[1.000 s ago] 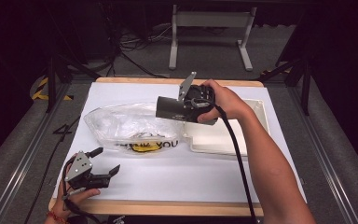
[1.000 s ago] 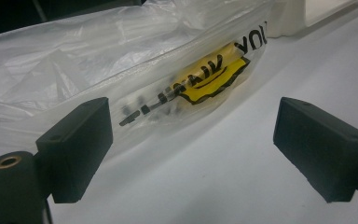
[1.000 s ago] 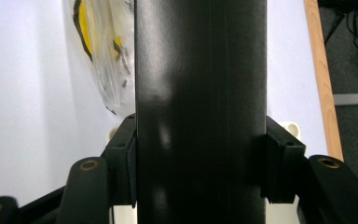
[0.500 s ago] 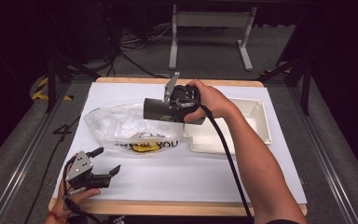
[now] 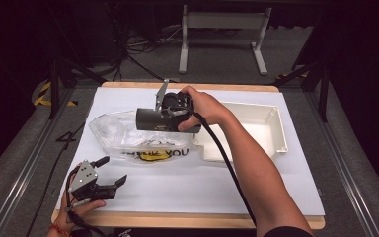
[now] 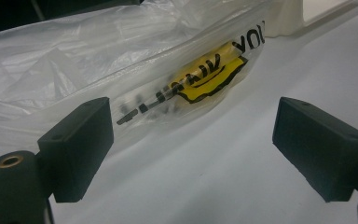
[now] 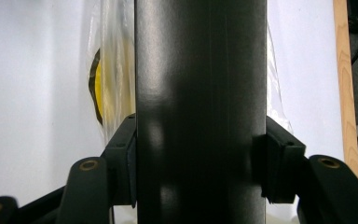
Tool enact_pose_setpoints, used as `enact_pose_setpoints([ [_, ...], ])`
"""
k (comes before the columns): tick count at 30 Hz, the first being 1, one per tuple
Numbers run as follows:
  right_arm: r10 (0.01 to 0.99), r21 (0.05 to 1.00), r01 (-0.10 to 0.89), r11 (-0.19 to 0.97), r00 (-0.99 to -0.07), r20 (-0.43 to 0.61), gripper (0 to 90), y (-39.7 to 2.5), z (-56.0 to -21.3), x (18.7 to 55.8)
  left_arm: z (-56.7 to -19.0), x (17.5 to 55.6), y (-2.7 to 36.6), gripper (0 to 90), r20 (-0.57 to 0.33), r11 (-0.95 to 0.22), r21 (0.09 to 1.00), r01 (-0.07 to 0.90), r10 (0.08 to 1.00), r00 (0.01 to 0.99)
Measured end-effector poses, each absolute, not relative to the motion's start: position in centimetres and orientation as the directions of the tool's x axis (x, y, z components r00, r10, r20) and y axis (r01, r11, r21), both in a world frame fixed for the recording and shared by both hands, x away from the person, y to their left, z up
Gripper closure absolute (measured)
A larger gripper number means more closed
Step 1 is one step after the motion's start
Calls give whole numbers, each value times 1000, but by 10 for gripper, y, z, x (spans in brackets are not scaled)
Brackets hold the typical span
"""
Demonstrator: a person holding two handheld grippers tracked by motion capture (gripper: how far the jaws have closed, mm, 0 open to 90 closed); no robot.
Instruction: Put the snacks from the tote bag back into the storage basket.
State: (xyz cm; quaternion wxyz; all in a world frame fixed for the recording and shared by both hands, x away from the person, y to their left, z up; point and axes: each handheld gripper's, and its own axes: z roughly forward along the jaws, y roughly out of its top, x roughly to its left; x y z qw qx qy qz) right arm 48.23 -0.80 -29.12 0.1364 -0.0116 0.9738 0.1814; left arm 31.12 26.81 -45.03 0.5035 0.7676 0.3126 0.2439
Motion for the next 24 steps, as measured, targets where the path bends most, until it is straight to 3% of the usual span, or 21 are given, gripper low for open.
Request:
enact_pose_setpoints([
  [24,2,352,-89,932,-968,-250,424,34,-311,495,-451,301,275,130,67,-291,928,233,746,663],
])
